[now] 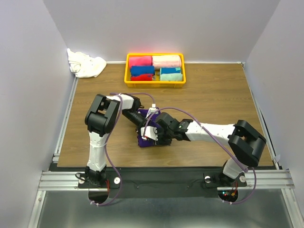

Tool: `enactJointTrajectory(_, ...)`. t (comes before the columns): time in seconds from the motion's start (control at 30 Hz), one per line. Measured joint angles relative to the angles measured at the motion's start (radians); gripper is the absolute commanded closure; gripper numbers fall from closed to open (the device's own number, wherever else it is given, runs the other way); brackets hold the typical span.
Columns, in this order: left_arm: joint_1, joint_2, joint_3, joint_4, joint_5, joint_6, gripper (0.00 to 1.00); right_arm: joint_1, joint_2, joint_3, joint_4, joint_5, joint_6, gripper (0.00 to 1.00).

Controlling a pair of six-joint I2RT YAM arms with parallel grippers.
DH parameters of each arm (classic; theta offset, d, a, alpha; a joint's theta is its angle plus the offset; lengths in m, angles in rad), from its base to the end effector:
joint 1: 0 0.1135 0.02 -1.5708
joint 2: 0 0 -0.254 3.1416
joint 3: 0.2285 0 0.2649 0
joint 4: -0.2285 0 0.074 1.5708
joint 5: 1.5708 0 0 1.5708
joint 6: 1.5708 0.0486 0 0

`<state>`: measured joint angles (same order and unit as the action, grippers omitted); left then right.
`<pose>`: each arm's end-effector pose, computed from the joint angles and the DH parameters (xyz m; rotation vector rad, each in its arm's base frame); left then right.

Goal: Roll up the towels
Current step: Roll the towel

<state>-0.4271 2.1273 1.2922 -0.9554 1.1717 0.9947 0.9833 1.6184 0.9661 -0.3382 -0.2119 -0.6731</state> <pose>0.3014 -0.1864 0.0875 1.4913 2.0119 -1.6682 0.1800 0.2888 0.1567 -1.9514 1.6802 0.3891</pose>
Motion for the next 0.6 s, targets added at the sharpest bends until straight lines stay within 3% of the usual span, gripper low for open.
enactJointTrajectory(0.13,0.004,0.000,0.005,-0.016,-0.014,0.004,0.53,-0.005,0.006,0.000,0.029,0.009,-0.017,0.99)
enactJointTrajectory(0.3,0.010,-0.003,0.035,-0.047,-0.068,0.030,0.39,-0.005,0.006,0.000,0.031,-0.011,-0.005,0.99)
enactJointTrajectory(0.6,0.109,-0.110,0.107,-0.084,-0.222,0.080,0.28,-0.012,0.005,0.002,-0.019,-0.133,0.117,0.99)
